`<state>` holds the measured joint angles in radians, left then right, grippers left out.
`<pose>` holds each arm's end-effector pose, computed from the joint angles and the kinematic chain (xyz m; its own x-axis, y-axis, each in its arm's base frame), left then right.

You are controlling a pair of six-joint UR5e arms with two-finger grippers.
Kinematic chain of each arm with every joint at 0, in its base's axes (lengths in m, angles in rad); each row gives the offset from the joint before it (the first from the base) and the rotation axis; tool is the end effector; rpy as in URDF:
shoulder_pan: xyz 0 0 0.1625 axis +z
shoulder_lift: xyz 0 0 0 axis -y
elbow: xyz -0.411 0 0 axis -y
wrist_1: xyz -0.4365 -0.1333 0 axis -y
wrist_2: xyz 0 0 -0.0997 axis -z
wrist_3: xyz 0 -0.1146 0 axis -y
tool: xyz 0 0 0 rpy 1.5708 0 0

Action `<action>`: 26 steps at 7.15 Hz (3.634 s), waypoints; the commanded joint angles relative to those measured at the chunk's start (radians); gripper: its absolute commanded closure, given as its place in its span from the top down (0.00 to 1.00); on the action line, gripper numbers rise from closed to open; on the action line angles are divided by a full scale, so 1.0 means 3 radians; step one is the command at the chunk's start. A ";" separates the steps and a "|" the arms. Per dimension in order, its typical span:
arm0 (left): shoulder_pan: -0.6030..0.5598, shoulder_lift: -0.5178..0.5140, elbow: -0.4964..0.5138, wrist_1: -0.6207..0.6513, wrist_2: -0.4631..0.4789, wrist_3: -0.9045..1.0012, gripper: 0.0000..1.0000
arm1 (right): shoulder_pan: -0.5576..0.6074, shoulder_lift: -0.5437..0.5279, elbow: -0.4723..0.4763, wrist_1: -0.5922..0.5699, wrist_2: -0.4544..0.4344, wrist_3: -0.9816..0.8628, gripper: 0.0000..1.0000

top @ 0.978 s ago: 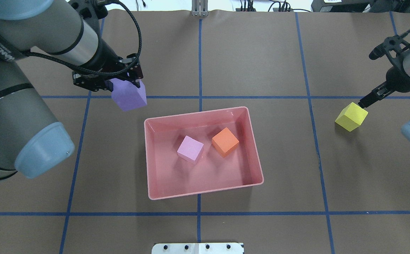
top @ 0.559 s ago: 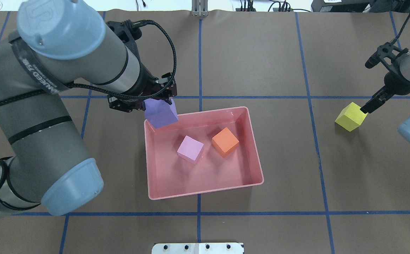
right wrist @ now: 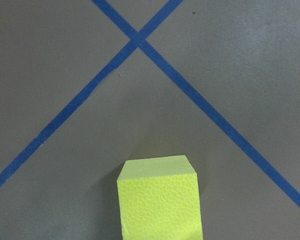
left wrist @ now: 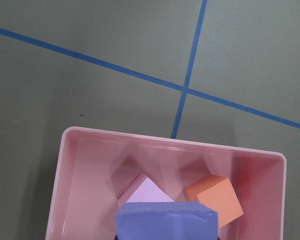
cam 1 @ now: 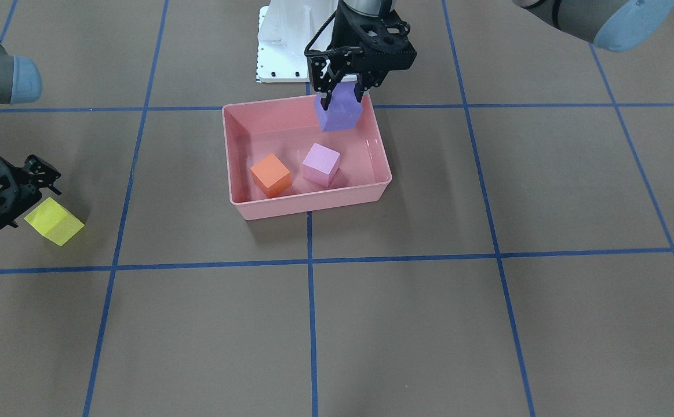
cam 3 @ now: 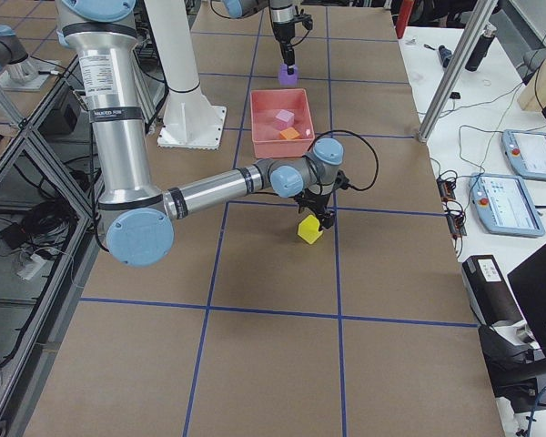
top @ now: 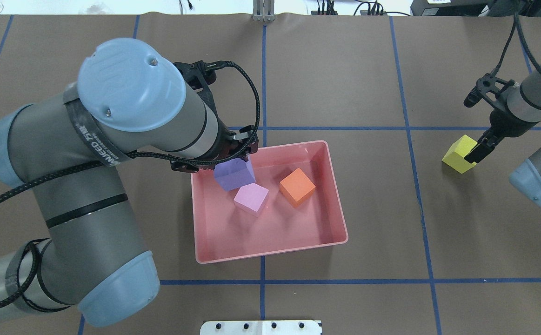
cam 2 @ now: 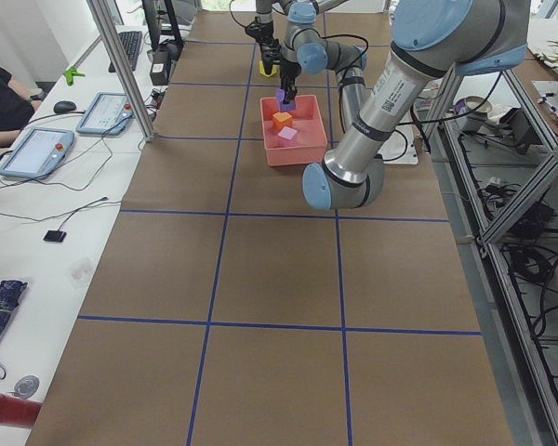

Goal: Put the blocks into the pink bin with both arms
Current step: 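Drop the purple cube into the bin while the right gripper grasps the yellow cube, then carry the yellow cube into the pink bin and release it while the left arm withdraws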

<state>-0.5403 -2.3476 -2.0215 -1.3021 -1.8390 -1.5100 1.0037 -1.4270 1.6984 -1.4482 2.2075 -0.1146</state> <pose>0.4468 -0.3880 0.0265 0.5106 -0.2379 -0.8262 0.2795 0.9547 -0.1022 -0.2710 -0.5469 0.4991 0.4952 -0.7094 0.5015 0.5563 0.7023 0.4441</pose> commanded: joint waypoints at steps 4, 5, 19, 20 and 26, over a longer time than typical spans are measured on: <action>0.0144 -0.0136 0.0163 -0.0016 0.0030 -0.0111 0.00 | -0.0047 0.0155 -0.0322 0.0001 0.0000 -0.0012 0.99; 0.0190 -0.0136 0.0173 -0.0021 0.0035 -0.0111 0.28 | -0.0068 0.0155 -0.0343 -0.0005 -0.0005 0.0004 0.99; -0.0760 0.0716 0.0127 -0.0077 -0.0006 0.1681 1.00 | -0.0312 0.1400 0.0275 -0.0030 0.0747 0.4236 0.00; -0.0857 0.0860 0.0071 -0.0082 -0.0006 0.1861 1.00 | -0.0455 0.1564 0.0306 -0.0030 0.0650 0.4567 0.00; -0.1588 0.1612 0.0035 -0.0144 -0.0306 0.3023 1.00 | -0.1397 0.1679 0.0454 -0.0040 -0.0215 0.4923 0.00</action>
<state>-0.9760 -1.8931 -2.0172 -1.3414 -1.8892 -0.6382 0.6059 -0.9224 1.8291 -1.4580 2.1490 1.3591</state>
